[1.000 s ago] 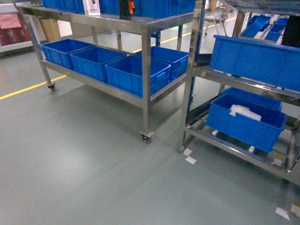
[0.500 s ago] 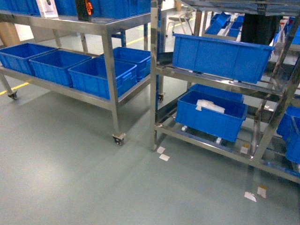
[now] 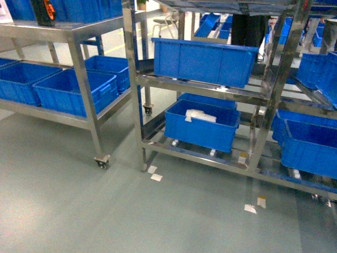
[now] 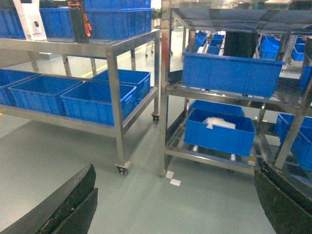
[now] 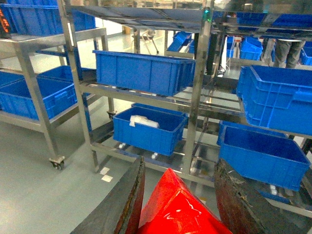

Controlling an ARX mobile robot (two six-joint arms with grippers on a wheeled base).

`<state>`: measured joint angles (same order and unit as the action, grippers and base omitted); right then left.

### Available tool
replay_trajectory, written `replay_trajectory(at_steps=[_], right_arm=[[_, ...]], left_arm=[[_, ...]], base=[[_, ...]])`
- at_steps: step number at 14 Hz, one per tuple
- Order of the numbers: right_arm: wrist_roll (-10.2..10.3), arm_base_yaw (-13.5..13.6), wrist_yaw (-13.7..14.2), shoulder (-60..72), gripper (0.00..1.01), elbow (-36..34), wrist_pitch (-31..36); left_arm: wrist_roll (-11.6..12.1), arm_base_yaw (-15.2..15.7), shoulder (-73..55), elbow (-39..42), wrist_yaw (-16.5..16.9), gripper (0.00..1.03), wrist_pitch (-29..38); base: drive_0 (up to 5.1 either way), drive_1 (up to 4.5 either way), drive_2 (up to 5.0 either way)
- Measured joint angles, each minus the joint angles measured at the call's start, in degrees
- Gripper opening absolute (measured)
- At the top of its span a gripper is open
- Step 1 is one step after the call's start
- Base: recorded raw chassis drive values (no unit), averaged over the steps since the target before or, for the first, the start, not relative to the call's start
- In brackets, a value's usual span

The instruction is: Pick red block from blue box to shelf

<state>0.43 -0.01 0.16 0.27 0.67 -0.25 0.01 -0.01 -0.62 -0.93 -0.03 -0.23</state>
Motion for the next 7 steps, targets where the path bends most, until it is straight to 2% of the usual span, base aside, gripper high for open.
replay_trajectory(at_steps=[7], right_arm=[[0.0,0.0,0.0,0.0,0.37,0.0,0.0]], left_arm=[[0.0,0.0,0.0,0.0,0.0,0.98,0.0]], base=[[-1.5,-1.48,-1.5]])
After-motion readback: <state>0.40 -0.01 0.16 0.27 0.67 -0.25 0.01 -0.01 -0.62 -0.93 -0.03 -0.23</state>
